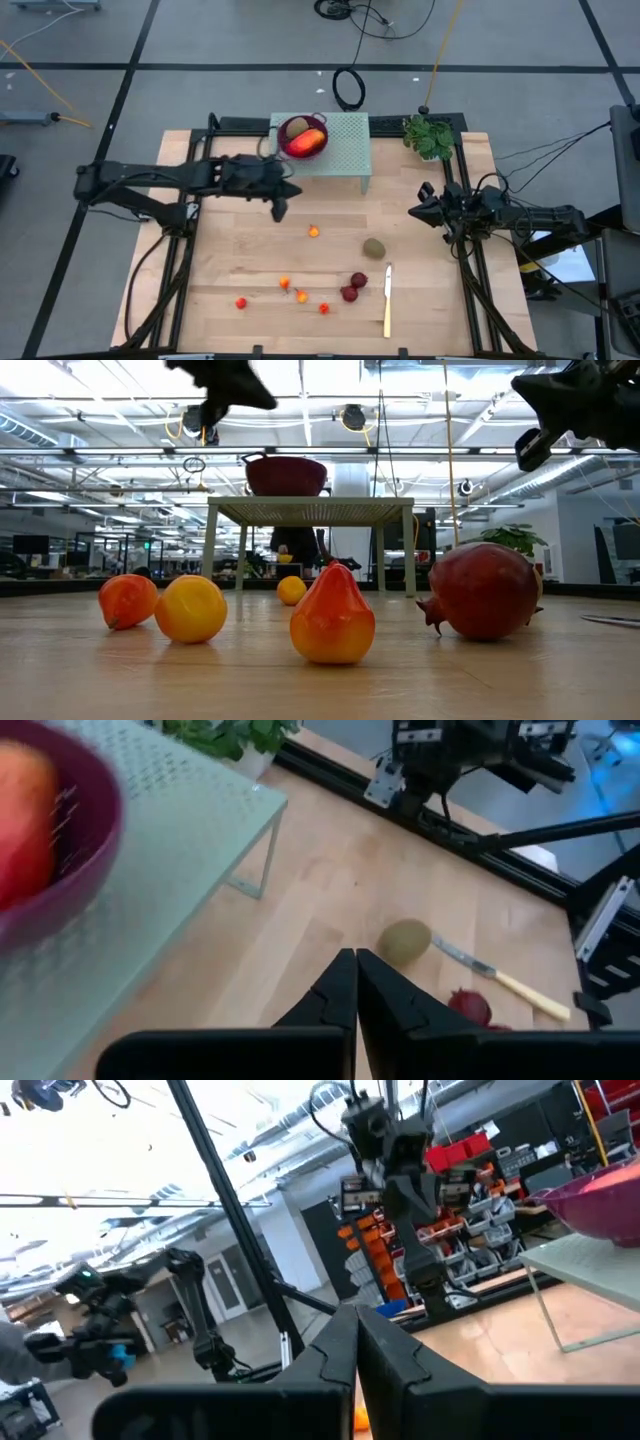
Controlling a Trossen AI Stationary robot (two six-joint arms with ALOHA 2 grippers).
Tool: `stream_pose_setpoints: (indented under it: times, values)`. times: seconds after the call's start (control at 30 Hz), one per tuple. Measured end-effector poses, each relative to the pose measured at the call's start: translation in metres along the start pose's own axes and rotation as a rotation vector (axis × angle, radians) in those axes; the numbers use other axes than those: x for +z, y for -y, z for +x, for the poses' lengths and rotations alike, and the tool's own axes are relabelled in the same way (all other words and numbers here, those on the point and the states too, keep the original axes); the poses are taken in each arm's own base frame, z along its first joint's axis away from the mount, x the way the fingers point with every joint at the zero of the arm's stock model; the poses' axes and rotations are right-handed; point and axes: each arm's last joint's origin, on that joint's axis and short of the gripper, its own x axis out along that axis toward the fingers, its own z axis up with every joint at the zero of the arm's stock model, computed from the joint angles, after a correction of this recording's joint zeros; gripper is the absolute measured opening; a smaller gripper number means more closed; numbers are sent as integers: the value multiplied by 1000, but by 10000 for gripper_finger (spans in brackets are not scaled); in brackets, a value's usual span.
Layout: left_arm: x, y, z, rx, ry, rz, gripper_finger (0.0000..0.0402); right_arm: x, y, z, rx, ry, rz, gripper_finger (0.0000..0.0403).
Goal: Pick & Place Fruit
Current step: Put the brown kiwi in the red strainer bowl on the shelf
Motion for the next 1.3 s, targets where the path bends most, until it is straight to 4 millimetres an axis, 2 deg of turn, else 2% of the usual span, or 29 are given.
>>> stream_pose_setpoints:
  times: [0.17,0.3,0.43,0.73,0.9,1.1,1.3]
  values:
    - [-28,-14,-21,-25,62,-18,6,2,0,2,-5,14,-20,0]
    - [-49,-25,-41,-35,85,-20,2,-3,6,8,-125,-74,-58,0]
    - [-68,-34,-59,-69,111,-18,2,16,0,23,-149,-121,-87,0]
    - [-108,-53,-83,-92,163,4,4,29,0,68,-210,-322,-47,0]
    - [-120,-59,-90,-83,181,40,2,31,-8,94,-186,-421,-52,0]
    - [-121,-63,-101,-21,239,129,4,26,-16,117,-181,-550,-36,0]
    - [-123,-64,-108,-27,259,138,8,20,-24,138,-243,-747,-6,0]
